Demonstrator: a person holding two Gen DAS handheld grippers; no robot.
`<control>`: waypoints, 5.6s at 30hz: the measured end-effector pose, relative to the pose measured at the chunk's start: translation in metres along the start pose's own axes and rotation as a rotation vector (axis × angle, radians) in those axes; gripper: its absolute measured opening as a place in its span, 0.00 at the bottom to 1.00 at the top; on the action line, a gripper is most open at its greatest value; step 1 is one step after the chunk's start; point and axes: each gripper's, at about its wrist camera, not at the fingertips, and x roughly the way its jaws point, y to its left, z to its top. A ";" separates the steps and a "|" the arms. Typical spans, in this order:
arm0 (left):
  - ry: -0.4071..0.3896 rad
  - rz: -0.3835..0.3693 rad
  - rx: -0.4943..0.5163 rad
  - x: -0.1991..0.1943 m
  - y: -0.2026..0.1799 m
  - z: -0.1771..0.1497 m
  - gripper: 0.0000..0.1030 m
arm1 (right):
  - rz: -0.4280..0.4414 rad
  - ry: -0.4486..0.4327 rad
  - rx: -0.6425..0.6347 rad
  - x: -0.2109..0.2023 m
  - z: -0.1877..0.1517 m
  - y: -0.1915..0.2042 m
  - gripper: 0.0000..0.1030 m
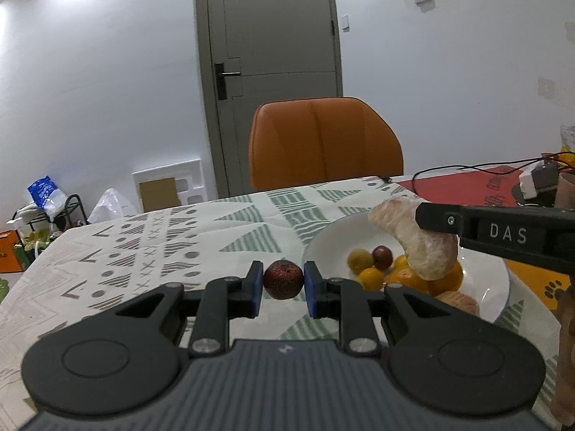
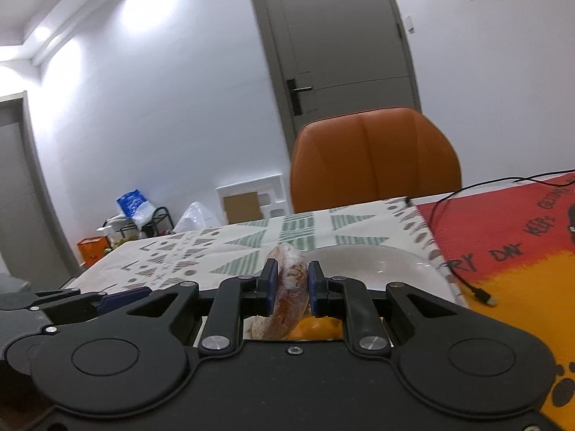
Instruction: Organize fruits
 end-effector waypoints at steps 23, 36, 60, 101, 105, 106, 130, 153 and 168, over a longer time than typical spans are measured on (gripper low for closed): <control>-0.006 -0.063 0.034 0.030 -0.036 0.019 0.22 | -0.044 -0.037 0.076 -0.009 -0.003 -0.033 0.17; 0.012 -0.049 0.006 0.012 -0.018 0.022 0.34 | -0.023 -0.014 0.138 -0.008 -0.004 -0.042 0.18; 0.013 -0.002 -0.108 -0.041 0.051 0.007 0.92 | -0.021 0.077 -0.004 -0.029 -0.008 0.014 0.71; 0.137 0.033 -0.230 -0.112 0.115 -0.051 1.00 | -0.003 0.180 -0.069 -0.073 -0.046 0.089 1.00; 0.146 0.032 -0.225 -0.116 0.113 -0.056 1.00 | 0.007 0.182 -0.074 -0.078 -0.049 0.091 1.00; 0.149 0.032 -0.224 -0.117 0.113 -0.057 1.00 | 0.007 0.182 -0.076 -0.079 -0.050 0.092 1.00; 0.167 0.052 -0.236 -0.122 0.112 -0.059 1.00 | 0.011 0.186 -0.077 -0.085 -0.049 0.087 1.00; 0.167 0.041 -0.226 -0.122 0.108 -0.059 1.00 | 0.018 0.188 -0.072 -0.086 -0.052 0.086 1.00; 0.173 0.042 -0.226 -0.122 0.107 -0.060 1.00 | 0.021 0.195 -0.066 -0.085 -0.053 0.085 1.00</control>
